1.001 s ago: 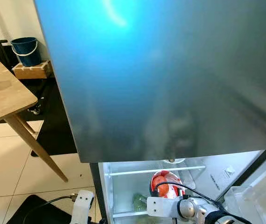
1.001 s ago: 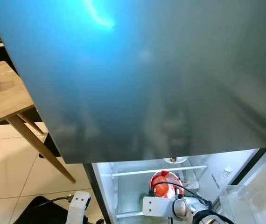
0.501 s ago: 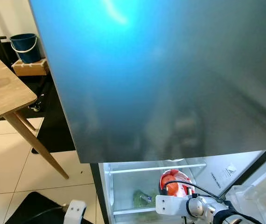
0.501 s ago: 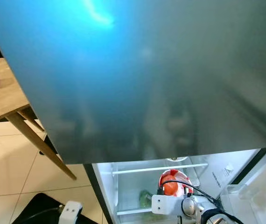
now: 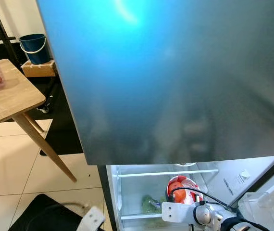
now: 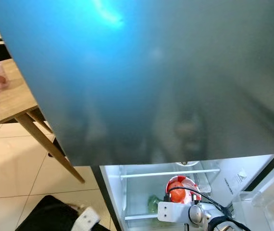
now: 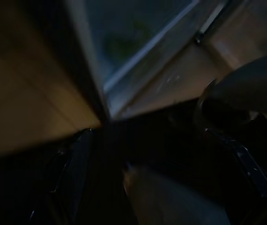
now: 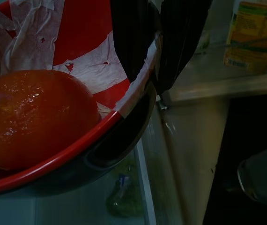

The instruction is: Restocking fridge

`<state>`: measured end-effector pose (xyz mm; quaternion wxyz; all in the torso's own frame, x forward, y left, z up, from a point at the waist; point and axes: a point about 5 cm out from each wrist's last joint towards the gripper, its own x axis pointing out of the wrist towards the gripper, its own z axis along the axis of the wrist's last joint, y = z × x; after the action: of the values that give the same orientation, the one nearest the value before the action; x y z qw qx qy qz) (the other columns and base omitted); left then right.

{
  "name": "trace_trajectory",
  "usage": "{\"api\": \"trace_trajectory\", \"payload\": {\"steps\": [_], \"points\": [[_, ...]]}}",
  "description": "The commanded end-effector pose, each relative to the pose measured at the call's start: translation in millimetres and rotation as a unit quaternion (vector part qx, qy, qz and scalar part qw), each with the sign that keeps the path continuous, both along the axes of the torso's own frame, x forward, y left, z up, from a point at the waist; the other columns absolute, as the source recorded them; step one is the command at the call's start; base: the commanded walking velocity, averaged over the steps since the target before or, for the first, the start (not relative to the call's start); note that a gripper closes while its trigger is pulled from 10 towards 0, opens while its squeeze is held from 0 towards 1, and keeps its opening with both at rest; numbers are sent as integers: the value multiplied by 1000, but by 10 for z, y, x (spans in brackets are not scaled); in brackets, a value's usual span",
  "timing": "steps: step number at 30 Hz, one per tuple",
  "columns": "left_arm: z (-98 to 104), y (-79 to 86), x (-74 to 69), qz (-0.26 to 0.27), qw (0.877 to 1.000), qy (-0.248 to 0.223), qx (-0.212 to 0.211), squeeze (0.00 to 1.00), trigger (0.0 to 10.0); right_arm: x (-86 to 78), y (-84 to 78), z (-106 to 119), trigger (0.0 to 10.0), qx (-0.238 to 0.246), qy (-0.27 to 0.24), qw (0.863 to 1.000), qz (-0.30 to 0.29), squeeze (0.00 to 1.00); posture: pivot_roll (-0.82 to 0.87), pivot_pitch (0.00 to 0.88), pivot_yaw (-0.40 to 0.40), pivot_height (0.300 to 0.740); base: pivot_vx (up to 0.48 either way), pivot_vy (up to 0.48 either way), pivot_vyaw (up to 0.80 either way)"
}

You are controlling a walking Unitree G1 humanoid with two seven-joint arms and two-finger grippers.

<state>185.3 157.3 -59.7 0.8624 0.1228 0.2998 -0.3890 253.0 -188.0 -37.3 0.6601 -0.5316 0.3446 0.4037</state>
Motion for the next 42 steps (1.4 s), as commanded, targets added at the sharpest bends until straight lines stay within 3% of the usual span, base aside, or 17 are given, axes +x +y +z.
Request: {"api": "trace_trajectory", "payload": {"steps": [1, 4, 7, 15, 21, 35, 42], "points": [[2, -55, -18, -37, 999, -7, 9, 0, 10000, 35, 25, 22, 10000, 7, -10, 1000, -4, 0, -6, 55, 9, 740, 0, 0, 0], [32, -96, 21, -54, 998, -22, 12, 0, 10000, 35, 36, 21, 10000, 8, -10, 1000, -3, 0, -5, 55, 9, 740, 0, 0, 0], [143, -201, 171, -75, 995, -66, 6, 0, 10000, 30, 58, 13, 10000, 6, -8, 1000, 1, 0, -8, 57, 11, 740, 0, 0, 0], [285, -314, 342, -61, 991, -117, -18, 0, 10000, 44, 53, 26, 10000, 3, -2, 1000, 5, 0, -20, 59, 21, 715, 0, 0, 0], [315, -343, 375, -40, 991, -124, -37, 0, 10000, 56, 20, 41, 10000, -1, -1, 1000, 5, 0, -20, 59, 21, 690, 0, 0, 0], [321, -394, 371, -46, 989, -132, -39, 0, 10000, 106, -43, 92, 10000, -10, -2, 1000, 4, 0, -20, 60, 21, 630, 0, 0, 0], [328, -422, 373, -46, 988, -139, -39, 0, 10000, 124, -30, 113, 10000, 2, 0, 1000, 5, 0, -20, 60, 20, 630, 0, 0, 0]]}}
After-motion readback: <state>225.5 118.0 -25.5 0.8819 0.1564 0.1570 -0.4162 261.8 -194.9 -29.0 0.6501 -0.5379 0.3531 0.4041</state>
